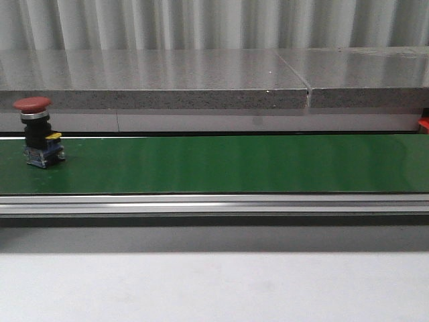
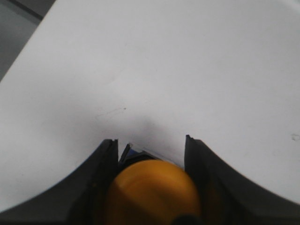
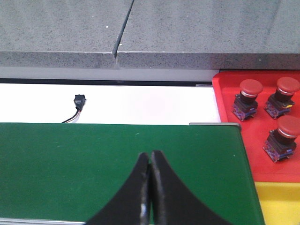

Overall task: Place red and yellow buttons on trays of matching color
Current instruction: 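Place the red button on the belt start and open the left gripper, then grasp the last yellow-capped button with the left gripper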

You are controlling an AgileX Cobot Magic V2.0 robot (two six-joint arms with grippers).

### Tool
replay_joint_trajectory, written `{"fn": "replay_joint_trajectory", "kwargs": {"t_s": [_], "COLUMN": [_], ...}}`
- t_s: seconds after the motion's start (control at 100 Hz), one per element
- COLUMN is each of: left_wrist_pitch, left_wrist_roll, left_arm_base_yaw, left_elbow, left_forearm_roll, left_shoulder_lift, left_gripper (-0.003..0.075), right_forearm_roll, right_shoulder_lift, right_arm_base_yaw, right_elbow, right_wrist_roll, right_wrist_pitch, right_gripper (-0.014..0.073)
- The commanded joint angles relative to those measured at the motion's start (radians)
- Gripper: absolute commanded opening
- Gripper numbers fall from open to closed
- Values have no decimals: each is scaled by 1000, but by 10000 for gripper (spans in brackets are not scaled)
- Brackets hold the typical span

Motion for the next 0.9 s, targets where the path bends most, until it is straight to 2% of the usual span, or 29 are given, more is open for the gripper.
{"fn": "replay_joint_trajectory", "kwargs": {"t_s": [0.0,0.34,0.57,0.72,0.89], "left_wrist_pitch": [6,162,159,156,91], "left_wrist_roll": [0,38,40,43,48], "left_arm_base_yaw": [1,-105,-217,-279,-329], "left_elbow": [-32,-22,70,148,243], "left_forearm_roll": [-38,-34,-24,-20,-17], "left_shoulder_lift": [-116,-351,-473,-484,-484], "left_gripper": [-21,-21,-21,-21,-21], "right_forearm_roll": [12,12,12,12,12], "right_shoulder_lift": [-3,-3,-3,-3,-3], "right_arm_base_yaw": [0,0,0,0,0], "right_elbow": [-32,-32,-32,-32,-32], "right_wrist_roll": [-4,-4,-4,-4,-4], "right_wrist_pitch": [-58,-57,-57,-57,-57], "right_gripper": [-67,-67,-67,-67,-67]}}
